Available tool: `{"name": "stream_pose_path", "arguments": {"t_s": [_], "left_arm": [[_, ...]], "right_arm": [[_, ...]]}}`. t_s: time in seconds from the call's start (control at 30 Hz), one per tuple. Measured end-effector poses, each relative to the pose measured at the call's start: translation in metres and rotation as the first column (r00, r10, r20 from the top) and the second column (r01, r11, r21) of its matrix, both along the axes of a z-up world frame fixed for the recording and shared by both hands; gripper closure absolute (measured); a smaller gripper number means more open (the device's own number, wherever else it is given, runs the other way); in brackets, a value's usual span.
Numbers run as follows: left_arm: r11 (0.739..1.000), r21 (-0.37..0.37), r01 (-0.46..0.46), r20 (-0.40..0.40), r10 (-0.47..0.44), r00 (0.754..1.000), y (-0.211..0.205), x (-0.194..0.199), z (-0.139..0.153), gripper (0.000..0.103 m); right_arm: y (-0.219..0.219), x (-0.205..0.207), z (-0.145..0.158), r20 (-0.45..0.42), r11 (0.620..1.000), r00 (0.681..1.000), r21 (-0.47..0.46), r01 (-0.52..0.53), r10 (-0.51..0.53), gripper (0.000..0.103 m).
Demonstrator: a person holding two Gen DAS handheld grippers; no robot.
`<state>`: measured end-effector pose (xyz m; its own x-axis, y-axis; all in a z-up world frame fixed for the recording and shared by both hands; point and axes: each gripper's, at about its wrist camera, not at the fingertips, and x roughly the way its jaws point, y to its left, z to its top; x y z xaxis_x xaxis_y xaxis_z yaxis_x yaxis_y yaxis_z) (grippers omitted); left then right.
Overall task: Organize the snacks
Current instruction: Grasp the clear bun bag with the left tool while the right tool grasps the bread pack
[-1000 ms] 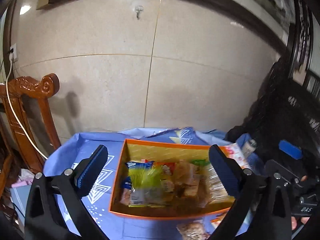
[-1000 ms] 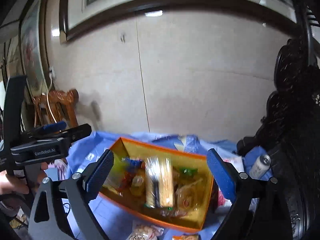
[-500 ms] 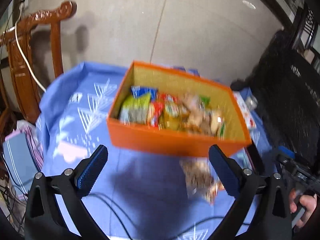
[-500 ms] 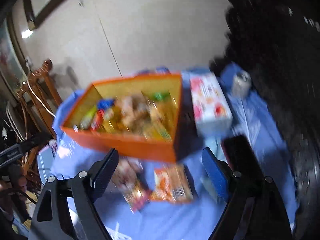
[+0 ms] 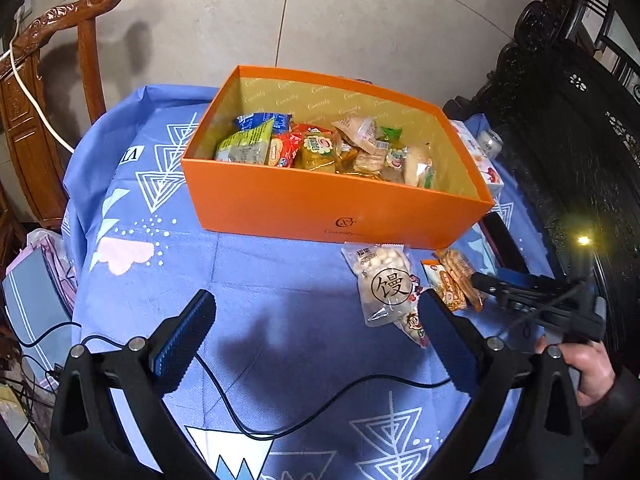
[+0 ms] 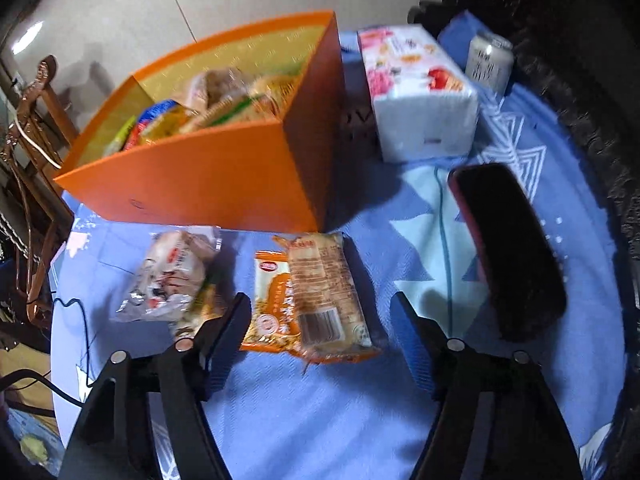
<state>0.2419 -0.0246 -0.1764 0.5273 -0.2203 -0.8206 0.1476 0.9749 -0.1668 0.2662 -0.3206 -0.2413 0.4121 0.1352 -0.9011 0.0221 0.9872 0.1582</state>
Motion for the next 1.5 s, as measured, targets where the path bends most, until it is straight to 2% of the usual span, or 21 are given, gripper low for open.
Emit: {"name": "stream_pose_path", "arguments": {"t_s": [0.27, 0.3, 0.33, 0.37, 0.4, 0.57, 0.8, 0.93, 1.07, 1.13, 1.17, 1.2, 1.4, 1.5], "left_arm": [[1.000, 0.018, -0.019, -0.020, 0.019, 1.000, 0.002, 0.006, -0.004, 0.004], [1.000, 0.021, -0.016, -0.024, 0.016, 1.000, 0.001, 0.007, -0.005, 0.004], [1.000, 0.025, -0.012, -0.026, 0.013, 1.000, -0.001, 0.007, -0.005, 0.004], [1.000, 0.029, -0.009, -0.028, 0.009, 1.000, -0.003, 0.008, -0.006, 0.004], [0.999, 0.033, -0.004, -0.032, 0.005, 0.999, -0.005, 0.009, -0.007, 0.004], [0.999, 0.026, 0.030, -0.063, -0.028, 0.998, -0.022, 0.019, -0.015, 0.004], [0.996, -0.003, 0.085, -0.112, -0.085, 0.990, -0.076, 0.043, -0.041, 0.004], [0.993, 0.034, 0.112, -0.133, -0.107, 0.985, -0.101, 0.055, -0.063, 0.004], [0.992, 0.052, 0.115, -0.172, -0.105, 0.980, -0.110, 0.061, -0.086, 0.004], [0.991, 0.064, 0.121, -0.188, -0.107, 0.976, -0.114, 0.064, -0.095, 0.010], [0.989, 0.069, 0.133, -0.193, -0.117, 0.974, -0.116, 0.065, -0.098, 0.021], [0.987, 0.069, 0.145, -0.201, -0.129, 0.971, -0.117, 0.066, -0.101, 0.027], [0.984, 0.047, 0.171, -0.232, -0.156, 0.960, -0.119, 0.068, -0.113, 0.031], [0.986, 0.023, 0.164, -0.240, -0.153, 0.959, -0.117, 0.067, -0.115, 0.043]], "right_arm": [[-0.003, 0.014, -0.021, -0.047, 0.999, 0.999, 0.034, 0.002, 0.000, 0.035], [-0.003, 0.015, -0.023, -0.049, 0.999, 0.999, 0.036, 0.000, 0.002, 0.042], [-0.003, 0.016, -0.027, -0.057, 0.999, 0.998, 0.042, -0.003, 0.005, 0.058], [-0.004, 0.018, -0.030, -0.066, 0.999, 0.998, 0.051, -0.005, 0.008, 0.066], [-0.005, 0.018, -0.033, -0.073, 0.998, 0.997, 0.062, -0.003, 0.007, 0.068], [-0.007, 0.004, -0.017, -0.020, 0.993, 1.000, 0.113, 0.012, -0.010, 0.068], [-0.008, -0.034, 0.017, 0.047, 0.984, 0.997, 0.170, 0.047, -0.055, 0.068], [-0.009, -0.048, 0.028, 0.067, 0.982, 0.995, 0.181, 0.060, -0.073, 0.068], [-0.017, -0.060, 0.029, 0.059, 0.979, 0.993, 0.182, 0.088, -0.100, 0.068], [-0.022, -0.066, 0.027, 0.057, 0.978, 0.992, 0.183, 0.098, -0.110, 0.068], [-0.023, -0.067, 0.026, 0.056, 0.977, 0.992, 0.186, 0.103, -0.115, 0.068], [-0.025, -0.068, 0.024, 0.053, 0.977, 0.992, 0.186, 0.106, -0.118, 0.068], [-0.030, -0.071, 0.024, 0.060, 0.975, 0.990, 0.191, 0.114, -0.128, 0.068], [-0.028, -0.070, 0.026, 0.069, 0.977, 0.990, 0.182, 0.111, -0.126, 0.068]]}}
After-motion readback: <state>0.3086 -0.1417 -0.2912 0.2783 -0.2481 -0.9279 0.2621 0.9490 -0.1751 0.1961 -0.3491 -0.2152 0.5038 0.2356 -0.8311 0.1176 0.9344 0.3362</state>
